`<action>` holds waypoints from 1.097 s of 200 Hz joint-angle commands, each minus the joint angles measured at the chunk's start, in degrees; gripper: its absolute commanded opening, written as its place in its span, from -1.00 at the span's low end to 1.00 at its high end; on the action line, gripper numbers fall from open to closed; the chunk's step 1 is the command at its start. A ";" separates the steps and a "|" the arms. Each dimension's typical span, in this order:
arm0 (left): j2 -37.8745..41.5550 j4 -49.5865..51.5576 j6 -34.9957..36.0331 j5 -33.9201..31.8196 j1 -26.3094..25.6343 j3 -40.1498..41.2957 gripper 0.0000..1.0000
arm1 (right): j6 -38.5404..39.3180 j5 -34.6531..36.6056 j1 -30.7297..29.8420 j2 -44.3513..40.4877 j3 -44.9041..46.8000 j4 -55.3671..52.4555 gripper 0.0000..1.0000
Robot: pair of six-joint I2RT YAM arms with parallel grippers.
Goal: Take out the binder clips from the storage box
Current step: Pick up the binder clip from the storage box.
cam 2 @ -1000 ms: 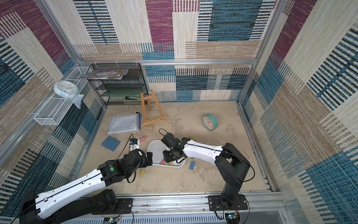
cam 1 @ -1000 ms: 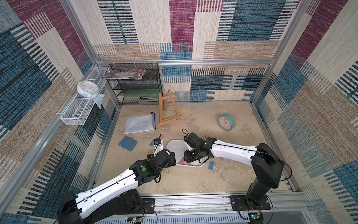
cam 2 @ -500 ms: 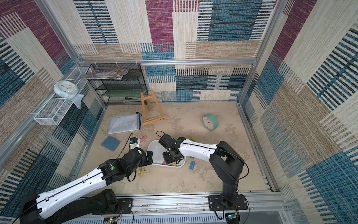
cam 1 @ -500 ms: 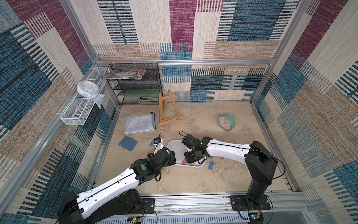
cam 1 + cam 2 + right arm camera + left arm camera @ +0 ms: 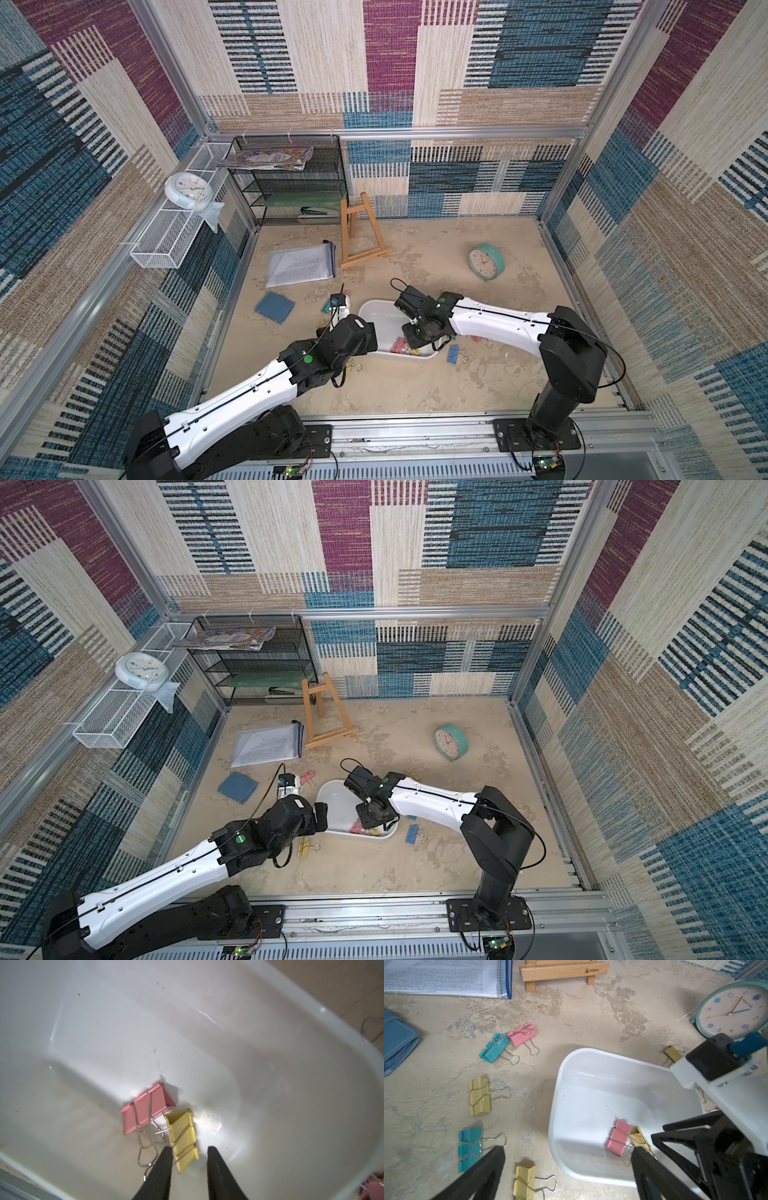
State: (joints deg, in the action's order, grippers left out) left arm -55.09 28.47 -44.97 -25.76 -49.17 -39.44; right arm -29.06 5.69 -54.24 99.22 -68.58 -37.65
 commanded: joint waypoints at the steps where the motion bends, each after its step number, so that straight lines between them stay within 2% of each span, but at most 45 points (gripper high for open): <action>1: -0.10 -0.42 0.32 0.07 0.14 -0.26 0.98 | 0.50 -1.68 0.02 -0.94 -0.74 -0.30 -0.29; 38: -0.08 -0.35 0.38 0.31 0.21 -0.26 0.99 | 1.77 -8.11 -0.08 -2.28 0.55 3.10 -0.26; 83: -0.48 -2.46 2.75 3.95 0.35 -0.36 0.99 | 2.92 -9.65 -0.09 -1.51 2.14 2.59 -0.34; 134: -2.15 -2.50 3.41 5.19 0.30 -1.34 0.99 | 2.87 -4.79 -0.08 -0.32 1.52 -0.34 -0.54; 168: -2.32 -2.63 3.45 5.06 0.36 -1.41 0.99 | 3.26 -2.00 -0.08 -0.78 0.84 -1.25 -0.59; 219: -2.25 -2.45 3.40 5.02 0.39 -1.51 0.99 | 4.10 -1.30 -0.08 0.28 0.37 -1.75 -0.79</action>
State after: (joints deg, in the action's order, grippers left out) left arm -57.43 26.24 -41.98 -20.60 -48.86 -40.53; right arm -25.50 3.05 -54.30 99.02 -67.92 -37.93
